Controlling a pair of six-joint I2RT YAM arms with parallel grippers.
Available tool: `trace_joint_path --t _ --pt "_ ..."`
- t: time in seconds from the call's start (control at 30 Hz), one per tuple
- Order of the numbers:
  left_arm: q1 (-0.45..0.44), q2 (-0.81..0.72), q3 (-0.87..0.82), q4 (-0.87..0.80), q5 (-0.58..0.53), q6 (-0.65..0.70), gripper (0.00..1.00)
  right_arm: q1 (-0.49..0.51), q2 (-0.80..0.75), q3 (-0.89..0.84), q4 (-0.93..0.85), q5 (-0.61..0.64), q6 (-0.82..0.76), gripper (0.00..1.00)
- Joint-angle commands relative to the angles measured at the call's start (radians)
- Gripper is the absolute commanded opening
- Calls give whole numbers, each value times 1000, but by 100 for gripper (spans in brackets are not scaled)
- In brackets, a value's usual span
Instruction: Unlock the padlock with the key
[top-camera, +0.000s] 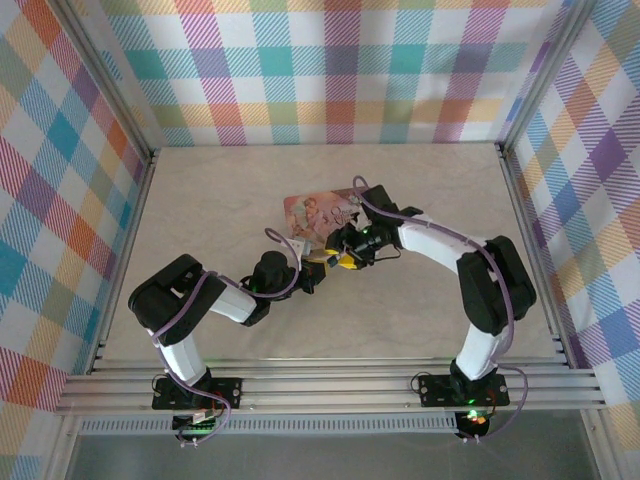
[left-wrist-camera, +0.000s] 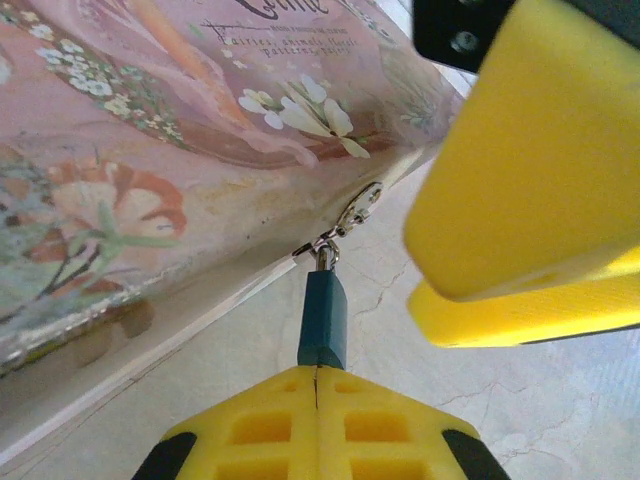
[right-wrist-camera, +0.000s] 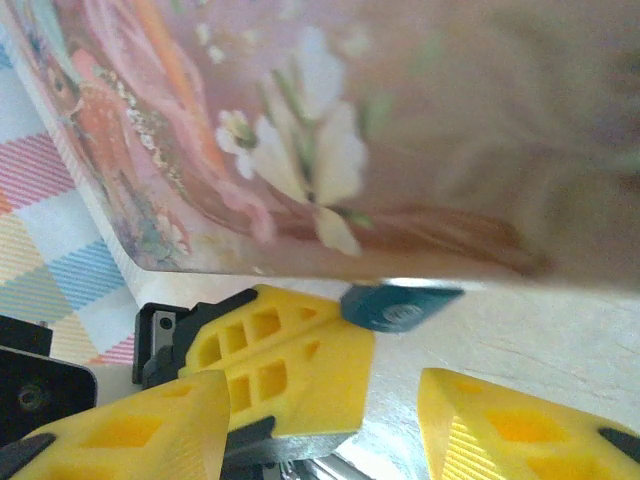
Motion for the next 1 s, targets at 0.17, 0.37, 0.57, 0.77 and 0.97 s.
trace_joint_path --t 0.17,0.37,0.57,0.77,0.97 --pt "-12 -13 41 -4 27 -5 0 14 -49 -77 70 90 110 53" --pt "-11 -7 36 11 11 -47 0 15 -44 -133 136 98 156 55" --pt "-12 -1 30 20 7 -67 0 29 -35 -165 218 134 198 53" --pt "-11 -2 25 37 2 -91 0 34 -35 -177 216 160 213 51" --pt "-12 -1 21 41 -2 -98 0 41 -41 -213 204 164 238 53"
